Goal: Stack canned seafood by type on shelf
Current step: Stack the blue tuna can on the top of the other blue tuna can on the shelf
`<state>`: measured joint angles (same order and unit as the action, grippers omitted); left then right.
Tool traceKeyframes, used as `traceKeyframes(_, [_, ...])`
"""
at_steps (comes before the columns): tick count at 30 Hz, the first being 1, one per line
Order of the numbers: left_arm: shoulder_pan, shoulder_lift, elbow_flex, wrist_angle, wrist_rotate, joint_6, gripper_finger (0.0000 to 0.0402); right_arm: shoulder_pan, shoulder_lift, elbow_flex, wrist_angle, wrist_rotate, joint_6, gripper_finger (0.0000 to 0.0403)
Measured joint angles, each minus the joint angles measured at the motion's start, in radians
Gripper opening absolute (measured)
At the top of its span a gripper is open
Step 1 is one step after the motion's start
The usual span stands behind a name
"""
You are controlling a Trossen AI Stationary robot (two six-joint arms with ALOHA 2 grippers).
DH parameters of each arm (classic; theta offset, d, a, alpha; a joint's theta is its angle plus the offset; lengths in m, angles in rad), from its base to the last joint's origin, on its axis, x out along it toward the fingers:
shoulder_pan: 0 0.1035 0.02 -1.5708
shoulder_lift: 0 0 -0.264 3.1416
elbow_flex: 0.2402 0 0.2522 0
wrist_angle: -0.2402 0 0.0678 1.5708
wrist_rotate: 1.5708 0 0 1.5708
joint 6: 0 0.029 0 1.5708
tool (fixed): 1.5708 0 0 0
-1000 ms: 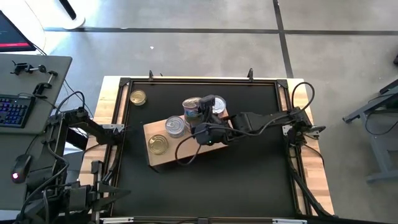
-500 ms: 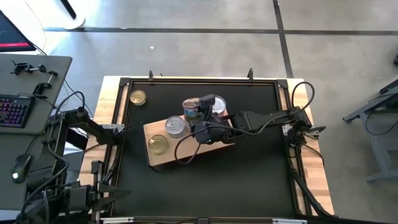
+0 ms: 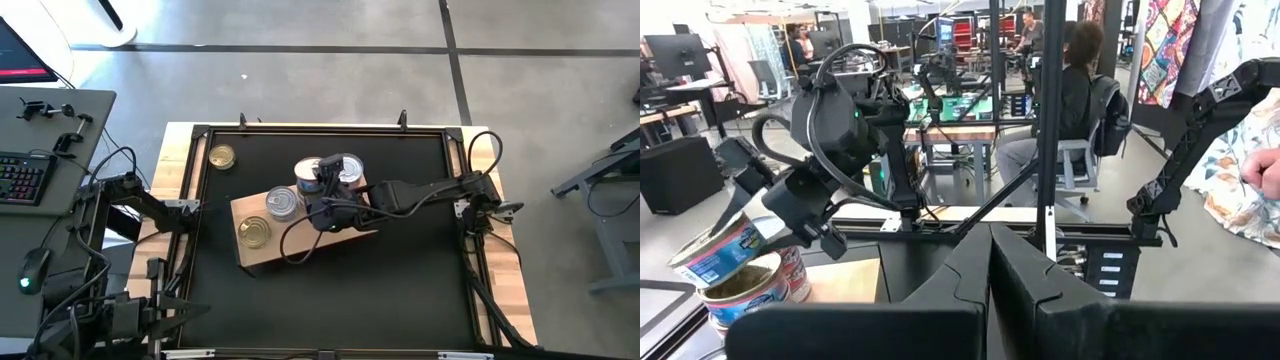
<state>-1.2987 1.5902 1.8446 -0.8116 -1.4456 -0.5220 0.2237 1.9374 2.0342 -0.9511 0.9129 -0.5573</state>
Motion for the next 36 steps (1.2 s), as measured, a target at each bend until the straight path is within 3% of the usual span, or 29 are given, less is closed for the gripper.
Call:
traceKeyframes(8, [0.000, 0.000, 0.000, 0.000, 0.000, 0.000, 0.0000, 0.006, 0.000, -0.002, 0.008, -0.049, 0.000, 0.0206])
traceKeyframes(36, [0.000, 0.000, 0.000, -0.008, 0.000, 0.002, 0.0000, 0.035, 0.000, 0.019, 0.007, -0.064, 0.062, 0.0215])
